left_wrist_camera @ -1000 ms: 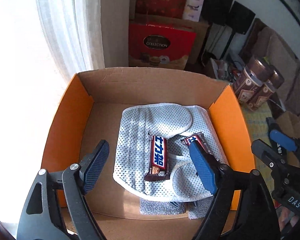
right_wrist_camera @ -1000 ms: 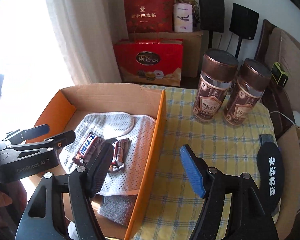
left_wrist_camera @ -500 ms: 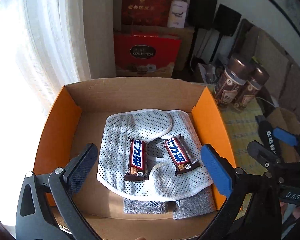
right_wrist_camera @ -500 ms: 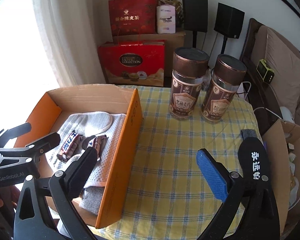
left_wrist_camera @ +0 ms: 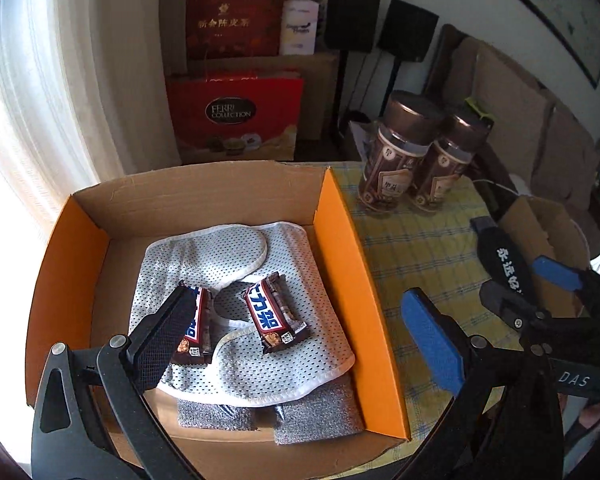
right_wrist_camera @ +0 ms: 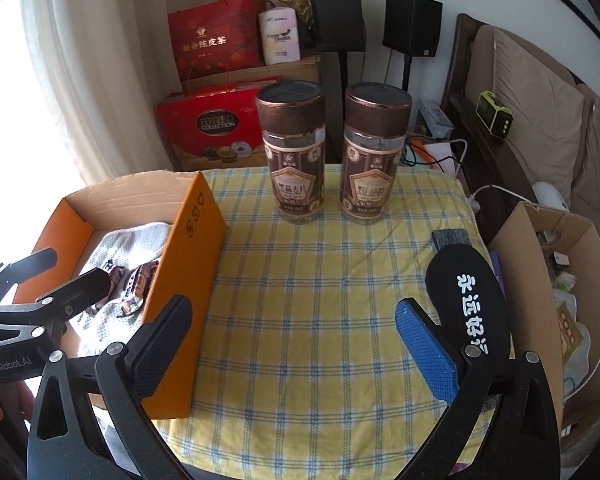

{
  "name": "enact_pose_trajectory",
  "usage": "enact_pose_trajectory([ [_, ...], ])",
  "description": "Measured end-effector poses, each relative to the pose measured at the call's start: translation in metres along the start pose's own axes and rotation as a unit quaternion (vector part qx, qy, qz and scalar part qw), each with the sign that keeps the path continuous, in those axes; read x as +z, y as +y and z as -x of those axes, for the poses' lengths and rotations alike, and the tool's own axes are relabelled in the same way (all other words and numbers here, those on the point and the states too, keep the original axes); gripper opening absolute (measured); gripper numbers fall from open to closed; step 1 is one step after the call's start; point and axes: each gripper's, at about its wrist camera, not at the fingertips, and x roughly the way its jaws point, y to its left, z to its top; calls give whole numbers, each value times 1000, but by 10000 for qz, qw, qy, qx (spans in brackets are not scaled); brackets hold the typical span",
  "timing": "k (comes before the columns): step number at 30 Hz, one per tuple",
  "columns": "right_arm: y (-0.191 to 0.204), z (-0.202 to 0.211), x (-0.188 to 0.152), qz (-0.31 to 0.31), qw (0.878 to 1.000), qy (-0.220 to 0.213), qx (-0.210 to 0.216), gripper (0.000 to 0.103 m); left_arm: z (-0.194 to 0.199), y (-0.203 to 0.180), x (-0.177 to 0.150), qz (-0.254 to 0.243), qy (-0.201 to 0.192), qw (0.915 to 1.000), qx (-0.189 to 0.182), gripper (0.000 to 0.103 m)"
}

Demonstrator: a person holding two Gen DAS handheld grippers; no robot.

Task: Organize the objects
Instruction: 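Withdraw both grippers from the orange box, then move both grippers toward the black eye mask on the tablecloth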

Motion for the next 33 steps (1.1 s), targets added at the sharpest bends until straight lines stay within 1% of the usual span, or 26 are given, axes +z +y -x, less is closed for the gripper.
enact_pose_trajectory([
  [2,-11,3,-1,-44,10000,-17,-65,102,0,-11,1,-61,-30,10000,-30,103],
  [4,-24,6,-5,-68,9998,-32,-157,102,-2,-24,1,-148,30,9999,-79,103],
  [10,-77,12,-21,-313,9986,29,-430,102,-12,-66,0,-346,251,9975,-569,103],
  [13,-105,14,-29,-517,9973,51,-518,97,-15,-89,-2,-521,289,9960,-669,100],
  [15,-123,14,-35,-666,9963,82,-532,95,-19,-104,-4,-604,359,9947,-757,96],
  [17,-139,13,-40,-801,9952,125,-541,88,-24,-118,-5,-651,454,9929,-881,94],
  [18,-146,12,-43,-874,9947,138,-532,86,-27,-125,-6,-675,495,9921,-939,92],
  [19,-153,12,-45,-944,9941,161,-518,82,-30,-132,-7,-707,533,9911,-993,90],
  [21,-163,9,-51,-1071,9930,210,-441,77,-37,-146,-11,-790,617,9893,-1063,81],
  [23,-171,7,-56,-1172,9920,264,-383,69,-46,-160,-16,-870,735,9871,-1129,74],
  [25,-177,3,-61,-1221,9913,316,-380,65,-57,-172,-20,-908,902,9840,-1242,71],
  [27,-182,-1,-66,-1270,9905,376,-366,61,-68,-182,-25,-918,1073,9807,-1354,60],
  [32,-191,-9,-75,-1391,9889,437,-272,47,-91,-204,-35,-915,1375,9731,-1604,47],
  [33,-192,-11,-76,-1404,9887,446,-267,45,-95,-207,-37,-900,1413,9721,-1641,45],
])
